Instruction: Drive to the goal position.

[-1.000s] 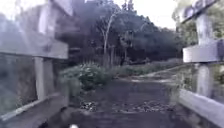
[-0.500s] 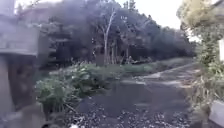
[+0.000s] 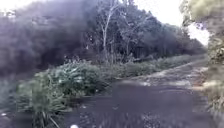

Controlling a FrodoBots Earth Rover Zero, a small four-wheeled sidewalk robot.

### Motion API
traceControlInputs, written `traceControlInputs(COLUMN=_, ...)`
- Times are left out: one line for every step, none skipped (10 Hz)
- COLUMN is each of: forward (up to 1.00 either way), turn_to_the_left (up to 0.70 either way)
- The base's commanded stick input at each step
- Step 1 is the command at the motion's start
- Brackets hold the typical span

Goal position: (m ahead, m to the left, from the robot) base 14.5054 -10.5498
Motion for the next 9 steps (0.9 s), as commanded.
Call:
traceControlInputs(forward=0.70, turn_to_the_left=-0.35)
traceControlInputs(forward=0.70, turn_to_the_left=-0.35)
traceControlInputs(forward=0.70, turn_to_the_left=-0.35)
traceControlInputs(forward=0.70, turn_to_the_left=-0.35)
traceControlInputs(forward=0.70, turn_to_the_left=-0.35)
traceControlInputs(forward=0.70, turn_to_the_left=-0.35)
traceControlInputs(forward=0.70, turn_to_the_left=-0.35)
traceControlInputs(forward=0.70, turn_to_the_left=-0.35)
traceControlInputs(forward=0.70, turn_to_the_left=-0.35)
